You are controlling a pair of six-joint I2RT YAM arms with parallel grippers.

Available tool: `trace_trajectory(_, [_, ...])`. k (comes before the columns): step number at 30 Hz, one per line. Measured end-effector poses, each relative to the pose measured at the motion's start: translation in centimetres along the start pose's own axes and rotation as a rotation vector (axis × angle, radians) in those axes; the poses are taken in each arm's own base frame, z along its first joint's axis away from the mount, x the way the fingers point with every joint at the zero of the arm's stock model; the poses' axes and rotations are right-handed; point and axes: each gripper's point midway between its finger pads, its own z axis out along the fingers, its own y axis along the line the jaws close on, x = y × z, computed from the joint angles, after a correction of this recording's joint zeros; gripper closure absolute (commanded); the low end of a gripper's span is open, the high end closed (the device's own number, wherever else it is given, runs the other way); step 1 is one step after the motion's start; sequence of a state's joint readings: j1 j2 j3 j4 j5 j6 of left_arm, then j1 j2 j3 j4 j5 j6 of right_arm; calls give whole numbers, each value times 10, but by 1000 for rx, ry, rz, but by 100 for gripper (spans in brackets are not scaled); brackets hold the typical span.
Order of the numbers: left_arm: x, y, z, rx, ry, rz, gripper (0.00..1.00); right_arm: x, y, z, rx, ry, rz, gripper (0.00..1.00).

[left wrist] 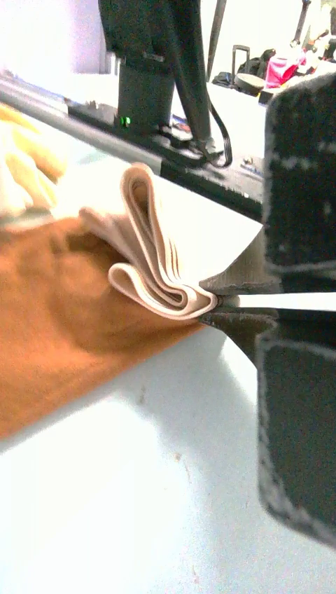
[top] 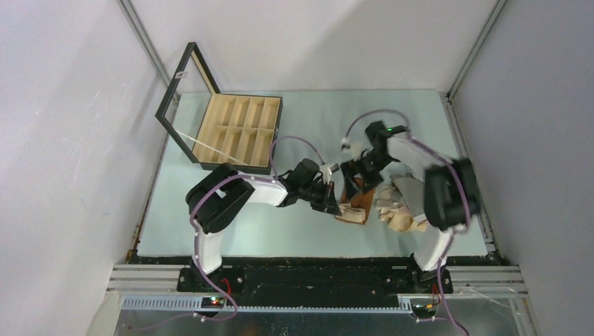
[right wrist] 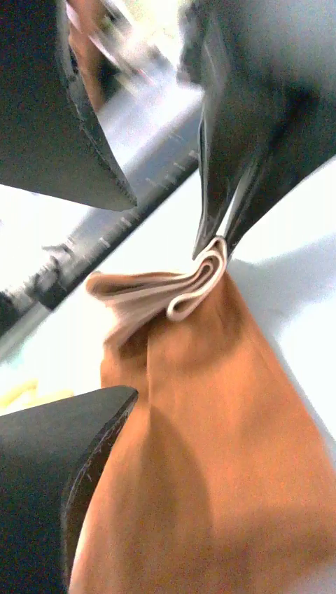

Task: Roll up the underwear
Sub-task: Roll the underwear to the center of the board.

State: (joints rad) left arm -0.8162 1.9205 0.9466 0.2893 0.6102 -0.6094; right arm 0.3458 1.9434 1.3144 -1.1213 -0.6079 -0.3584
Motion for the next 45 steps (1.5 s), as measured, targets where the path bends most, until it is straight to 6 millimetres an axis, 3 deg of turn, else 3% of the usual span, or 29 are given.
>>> trace_trajectory(2, [6, 9, 4, -31, 20, -4, 100, -32, -4, -45, 132, -266, -125, 0])
trace_trajectory(4, [7, 11, 6, -42, 34, 3, 100, -55, 3, -106, 250, -557, -209, 0])
trace_trajectory(5, [6, 10, 6, -48, 42, 14, 100, -58, 13, -141, 304, -711, -232, 1])
trace_trajectory(7, [6, 9, 7, -58, 58, 30, 100, -53, 23, -184, 369, -890, -224, 1])
trace_trajectory(9, [4, 8, 9, -60, 73, 46, 100, -46, 38, -197, 343, -971, -174, 8])
trace_trajectory(11, [4, 8, 10, -59, 85, 63, 100, -44, 40, -180, 260, -955, -91, 20])
trace_trajectory(13, [3, 7, 11, -55, 95, 77, 100, -36, 29, -143, 176, -882, 34, 22])
trace_trajectory(16, [4, 6, 12, -45, 109, 99, 100, 4, 2, -67, 102, -673, 286, 22])
trace_trajectory(19, [4, 5, 12, -33, 121, 114, 100, 42, -1, -27, 74, -530, 432, 23])
trace_trajectory(23, [5, 5, 12, -25, 125, 125, 100, 52, -2, -17, 65, -500, 496, 25])
trace_trajectory(31, [5, 3, 14, -9, 136, 127, 100, 42, -6, -6, 72, -497, 517, 37])
trace_trajectory(38, [5, 2, 16, 2, 144, 124, 100, 37, -29, 7, 130, -486, 580, 48])
trace_trajectory(44, [6, 2, 15, 6, 146, 132, 100, 39, -35, 9, 155, -485, 602, 53])
trace_trajectory(45, [5, 2, 15, 7, 146, 133, 100, 39, -35, 9, 157, -484, 607, 59])
